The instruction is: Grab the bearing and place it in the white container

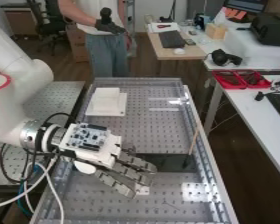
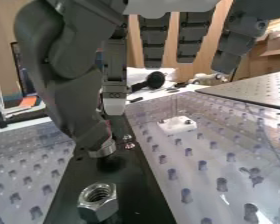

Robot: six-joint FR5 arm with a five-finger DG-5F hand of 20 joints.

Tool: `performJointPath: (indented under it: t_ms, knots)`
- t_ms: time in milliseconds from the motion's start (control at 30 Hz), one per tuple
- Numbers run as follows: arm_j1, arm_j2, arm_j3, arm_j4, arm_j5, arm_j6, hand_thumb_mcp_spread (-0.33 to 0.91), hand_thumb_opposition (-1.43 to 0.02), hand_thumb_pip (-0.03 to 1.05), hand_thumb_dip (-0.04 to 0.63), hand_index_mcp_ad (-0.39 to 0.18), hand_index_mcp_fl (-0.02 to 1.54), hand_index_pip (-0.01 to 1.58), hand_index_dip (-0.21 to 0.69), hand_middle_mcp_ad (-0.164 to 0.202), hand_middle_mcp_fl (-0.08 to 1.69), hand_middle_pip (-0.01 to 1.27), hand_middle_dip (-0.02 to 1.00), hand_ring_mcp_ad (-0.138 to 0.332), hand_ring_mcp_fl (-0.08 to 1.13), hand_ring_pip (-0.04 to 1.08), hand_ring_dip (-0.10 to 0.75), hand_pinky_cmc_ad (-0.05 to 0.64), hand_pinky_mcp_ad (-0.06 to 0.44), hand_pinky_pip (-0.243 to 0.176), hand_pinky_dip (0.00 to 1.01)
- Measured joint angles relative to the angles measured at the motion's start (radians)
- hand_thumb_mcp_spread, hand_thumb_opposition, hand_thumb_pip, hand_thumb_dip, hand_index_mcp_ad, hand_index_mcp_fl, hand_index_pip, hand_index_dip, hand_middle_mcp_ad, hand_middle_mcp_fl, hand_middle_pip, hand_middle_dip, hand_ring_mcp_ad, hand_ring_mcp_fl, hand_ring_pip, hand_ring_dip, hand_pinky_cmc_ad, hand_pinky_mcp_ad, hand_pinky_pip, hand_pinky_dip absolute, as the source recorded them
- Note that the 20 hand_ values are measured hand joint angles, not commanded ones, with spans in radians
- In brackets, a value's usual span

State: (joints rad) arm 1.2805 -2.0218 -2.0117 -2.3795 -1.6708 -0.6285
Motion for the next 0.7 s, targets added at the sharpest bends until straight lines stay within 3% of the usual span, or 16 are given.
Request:
performJointPath:
  t_ms: [700]
  knots:
    - [0.005, -0.021, 0.026, -0.018, -0.015, -0.031, 0.51, -0.87, 0.52, 0.314, -0.119, 0.02, 1.48, 0.333, 0.075, 0.02, 0.14, 0.19, 0.131, 0.01, 0.10, 0.075, 0.358, 0.293, -0.042, 0.19]
